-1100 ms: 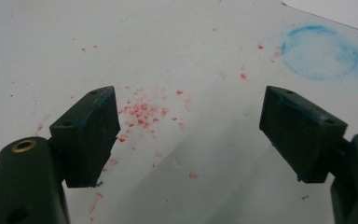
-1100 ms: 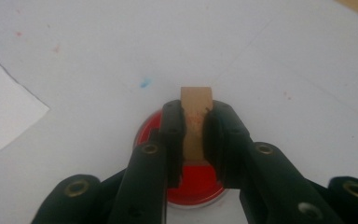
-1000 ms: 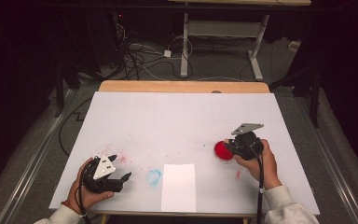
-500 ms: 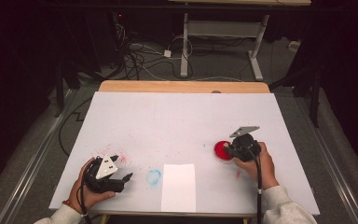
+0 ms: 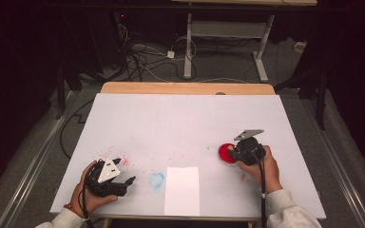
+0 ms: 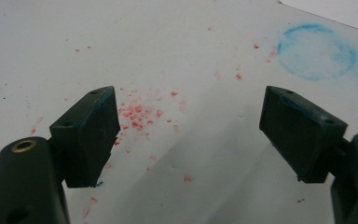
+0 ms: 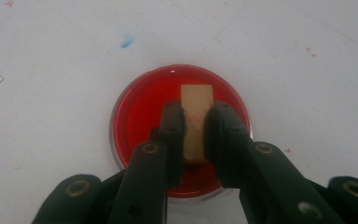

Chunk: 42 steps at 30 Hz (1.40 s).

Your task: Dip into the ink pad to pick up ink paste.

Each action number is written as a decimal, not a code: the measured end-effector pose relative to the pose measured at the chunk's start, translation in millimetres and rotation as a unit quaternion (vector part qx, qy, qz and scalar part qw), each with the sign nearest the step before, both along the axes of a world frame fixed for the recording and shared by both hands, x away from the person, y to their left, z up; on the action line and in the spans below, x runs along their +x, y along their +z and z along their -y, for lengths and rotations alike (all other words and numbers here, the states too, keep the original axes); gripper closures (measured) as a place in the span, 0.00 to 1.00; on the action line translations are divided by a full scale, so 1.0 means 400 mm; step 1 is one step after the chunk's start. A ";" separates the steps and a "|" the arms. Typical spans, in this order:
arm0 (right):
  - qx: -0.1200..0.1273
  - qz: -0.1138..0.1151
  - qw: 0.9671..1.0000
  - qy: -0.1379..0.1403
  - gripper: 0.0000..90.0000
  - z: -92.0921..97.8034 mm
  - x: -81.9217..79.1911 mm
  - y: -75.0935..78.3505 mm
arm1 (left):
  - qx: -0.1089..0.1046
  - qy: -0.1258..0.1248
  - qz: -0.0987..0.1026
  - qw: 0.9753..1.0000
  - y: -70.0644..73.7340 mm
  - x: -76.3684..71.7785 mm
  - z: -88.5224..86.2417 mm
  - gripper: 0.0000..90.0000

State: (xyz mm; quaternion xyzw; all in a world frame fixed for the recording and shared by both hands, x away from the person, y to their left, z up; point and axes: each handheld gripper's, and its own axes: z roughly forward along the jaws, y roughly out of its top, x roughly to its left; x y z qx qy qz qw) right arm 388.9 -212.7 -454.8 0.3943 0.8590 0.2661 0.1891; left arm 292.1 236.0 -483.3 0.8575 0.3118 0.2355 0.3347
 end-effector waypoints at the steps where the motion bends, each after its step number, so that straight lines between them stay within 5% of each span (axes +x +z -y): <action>1: -0.009 0.004 1.000 0.002 0.85 -0.005 -0.002 0.001 | 0.000 0.001 0.000 1.000 0.000 0.000 0.000 0.21; 23: -0.010 0.006 1.000 0.013 0.85 -0.001 0.001 0.007 | -0.004 0.005 -0.003 1.000 -0.001 0.006 -0.010 0.21; 28: 0.021 0.029 0.999 0.012 0.85 0.017 -0.010 0.048 | -0.001 0.004 -0.003 1.000 -0.002 0.005 -0.010 0.21; 42: 0.060 0.075 0.995 0.011 0.85 0.042 -0.045 0.130 | 0.003 0.001 -0.003 1.000 -0.002 0.000 -0.012 0.21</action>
